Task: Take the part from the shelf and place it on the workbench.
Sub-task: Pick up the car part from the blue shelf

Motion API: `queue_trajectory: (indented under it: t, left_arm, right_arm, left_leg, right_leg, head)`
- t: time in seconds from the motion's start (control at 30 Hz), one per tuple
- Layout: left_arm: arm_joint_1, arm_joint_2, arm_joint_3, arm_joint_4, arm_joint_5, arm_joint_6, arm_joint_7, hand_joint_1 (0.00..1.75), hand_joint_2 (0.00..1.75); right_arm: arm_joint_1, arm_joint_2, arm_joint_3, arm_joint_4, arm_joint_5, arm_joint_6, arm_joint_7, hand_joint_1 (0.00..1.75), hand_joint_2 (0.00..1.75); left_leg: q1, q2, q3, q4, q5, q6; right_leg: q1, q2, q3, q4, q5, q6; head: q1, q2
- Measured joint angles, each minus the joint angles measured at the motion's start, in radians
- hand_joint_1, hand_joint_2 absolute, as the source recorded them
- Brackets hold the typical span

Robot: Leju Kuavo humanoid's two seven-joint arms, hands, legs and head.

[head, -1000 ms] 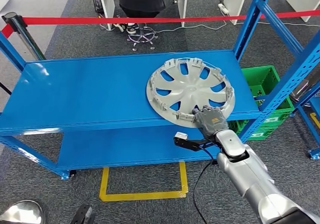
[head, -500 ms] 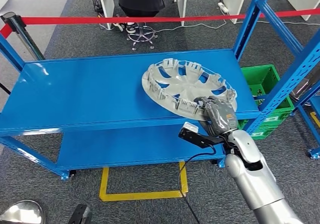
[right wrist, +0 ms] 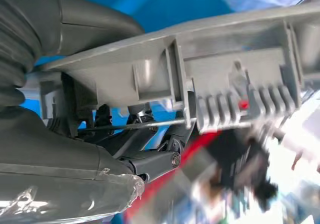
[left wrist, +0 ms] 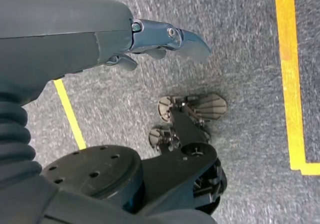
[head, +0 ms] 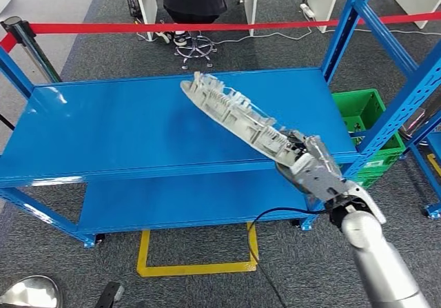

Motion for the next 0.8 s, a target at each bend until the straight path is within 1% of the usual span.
queue_trajectory:
  t: [0.07,0.13,0.2,0.23,0.33,0.4,0.47,0.5,0.53,0.57,0.6,0.63,0.67,0.7,0.73,0.77,0.8]
  left_arm:
    - [0.001,0.0,0.012,0.0,0.014,-0.016,-0.016,0.0,1.75]
    - [0.002,0.0,0.026,0.0,0.028,-0.025,-0.039,0.0,1.75]
    - [0.005,0.0,0.041,0.0,0.037,-0.026,-0.056,0.0,1.75]
    - [0.006,-0.001,0.048,0.0,0.041,-0.027,-0.061,0.0,1.75]
    - [0.007,-0.001,0.063,0.0,0.04,-0.027,-0.057,0.0,1.75]
    - [0.007,0.0,0.069,0.0,0.037,-0.028,-0.042,0.0,1.75]
    - [0.01,-0.003,0.077,0.0,0.038,-0.026,-0.032,0.0,1.75]
    - [0.011,-0.005,0.081,0.0,0.038,-0.017,-0.033,0.0,1.75]
    - [0.012,-0.007,0.085,0.0,0.038,-0.006,-0.035,0.0,1.75]
    - [0.011,-0.009,0.088,0.0,0.037,0.003,-0.035,0.0,1.75]
    - [0.011,-0.009,0.092,0.0,0.036,0.009,-0.034,0.0,1.75]
    - [0.011,-0.01,0.096,0.0,0.036,0.01,-0.032,0.0,1.75]
    - [0.011,-0.011,0.1,0.0,0.034,0.009,-0.032,0.0,1.75]
    - [0.011,-0.012,0.103,0.0,0.03,0.011,-0.035,0.0,1.75]
    - [0.011,-0.013,0.106,0.0,0.024,0.014,-0.039,0.0,1.75]
    - [0.011,-0.015,0.106,0.0,0.014,0.019,-0.045,0.0,1.75]
    - [0.011,-0.015,0.106,-0.001,0.001,0.025,-0.049,0.0,1.75]
  right_arm:
    - [0.009,-0.032,-0.023,-0.014,-0.171,0.069,-0.004,1.75,1.75]
    - [0.038,-0.055,-0.054,-0.037,-0.317,0.094,-0.009,1.75,1.75]
    - [0.089,-0.067,-0.094,-0.076,-0.436,0.102,-0.013,1.75,1.75]
    - [0.117,-0.071,-0.113,-0.097,-0.475,0.103,-0.016,1.75,1.75]
    - [0.185,-0.08,-0.152,-0.148,-0.537,0.107,-0.015,1.75,1.75]
    - [0.235,-0.086,-0.171,-0.181,-0.616,0.118,-0.017,1.75,1.75]
    - [0.3,-0.087,-0.197,-0.236,-0.729,0.13,-0.041,1.75,1.75]
    - [0.335,-0.081,-0.214,-0.274,-0.78,0.133,-0.064,1.75,1.75]
    - [0.37,-0.069,-0.23,-0.313,-0.82,0.132,-0.09,1.75,1.75]
    - [0.403,-0.052,-0.245,-0.353,-0.848,0.127,-0.116,1.75,1.75]
    - [0.433,-0.029,-0.258,-0.393,-0.872,0.118,-0.141,1.75,1.75]
    - [0.461,-0.004,-0.267,-0.428,-0.889,0.107,-0.164,1.75,1.75]
    - [0.487,0.021,-0.274,-0.462,-0.902,0.093,-0.185,1.75,1.75]
    - [0.51,0.045,-0.28,-0.494,-0.911,0.076,-0.207,1.75,1.75]
    - [0.529,0.066,-0.287,-0.523,-0.915,0.06,-0.227,1.75,1.75]
    - [0.546,0.086,-0.294,-0.548,-0.913,0.043,-0.246,1.75,1.75]
    - [0.559,0.105,-0.302,-0.571,-0.905,0.026,-0.265,1.75,1.75]
  left_leg:
    - [0.0,0.0,0.0,0.0,0.0,0.0]
    - [0.0,-0.001,0.0,0.0,0.0,0.001]
    - [0.0,-0.003,0.0,0.0,0.0,0.001]
    - [0.0,-0.004,-0.001,0.0,0.0,0.001]
    - [-0.001,-0.004,-0.002,0.0,0.0,0.001]
    - [-0.002,-0.005,-0.004,0.001,0.0,0.008]
    - [0.001,-0.006,-0.001,-0.008,0.006,0.016]
    - [0.005,-0.006,0.002,-0.016,0.011,0.018]
    - [0.011,-0.005,0.005,-0.025,0.015,0.019]
    - [0.015,-0.005,0.006,-0.03,0.018,0.018]
    - [0.018,-0.004,0.006,-0.031,0.02,0.017]
    - [0.021,-0.003,0.003,-0.031,0.021,0.015]
    - [0.023,-0.002,0.0,-0.03,0.023,0.011]
    - [0.027,-0.001,-0.004,-0.029,0.026,0.006]
    - [0.032,-0.001,-0.011,-0.027,0.03,0.0]
    - [0.037,-0.001,-0.018,-0.023,0.035,-0.007]
    - [0.041,-0.001,-0.027,-0.016,0.039,-0.015]
  right_leg:
    - [0.0,-0.001,-0.002,0.0,0.0,0.0]
    - [0.0,-0.003,-0.002,0.0,0.0,0.0]
    - [0.0,-0.005,-0.001,-0.001,0.0,0.0]
    - [0.0,-0.005,0.001,-0.001,0.0,0.0]
    - [0.0,-0.004,0.003,-0.001,0.0,0.001]
    - [-0.003,-0.005,0.003,-0.003,0.001,0.006]
    - [-0.002,-0.006,0.003,-0.005,0.001,0.014]
    - [-0.001,-0.006,0.0,0.004,-0.011,0.018]
    - [0.0,-0.006,-0.008,0.027,-0.035,0.022]
    - [-0.003,-0.006,-0.022,0.07,-0.07,0.027]
    - [-0.008,-0.007,-0.043,0.13,-0.111,0.034]
    - [-0.015,-0.007,-0.064,0.193,-0.146,0.04]
    - [-0.022,-0.008,-0.077,0.239,-0.166,0.047]
    - [-0.03,-0.008,-0.073,0.252,-0.166,0.055]
    - [-0.037,-0.009,-0.051,0.224,-0.149,0.065]
    - [-0.045,-0.011,-0.011,0.162,-0.12,0.075]
    - [-0.052,-0.013,0.032,0.089,-0.099,0.086]
  head:
    - [0.0,0.0]
    - [0.0,0.0]
    - [0.0,0.0]
    - [0.0,0.0]
    - [0.0,0.0]
    - [0.0,0.0]
    - [-0.001,0.0]
    - [0.0,0.0]
    - [0.002,0.0]
    - [0.004,0.0]
    - [0.006,0.0]
    - [0.006,0.0]
    - [0.006,0.0]
    - [0.005,0.0]
    - [0.005,0.0]
    - [0.006,0.0]
    - [0.006,0.0]
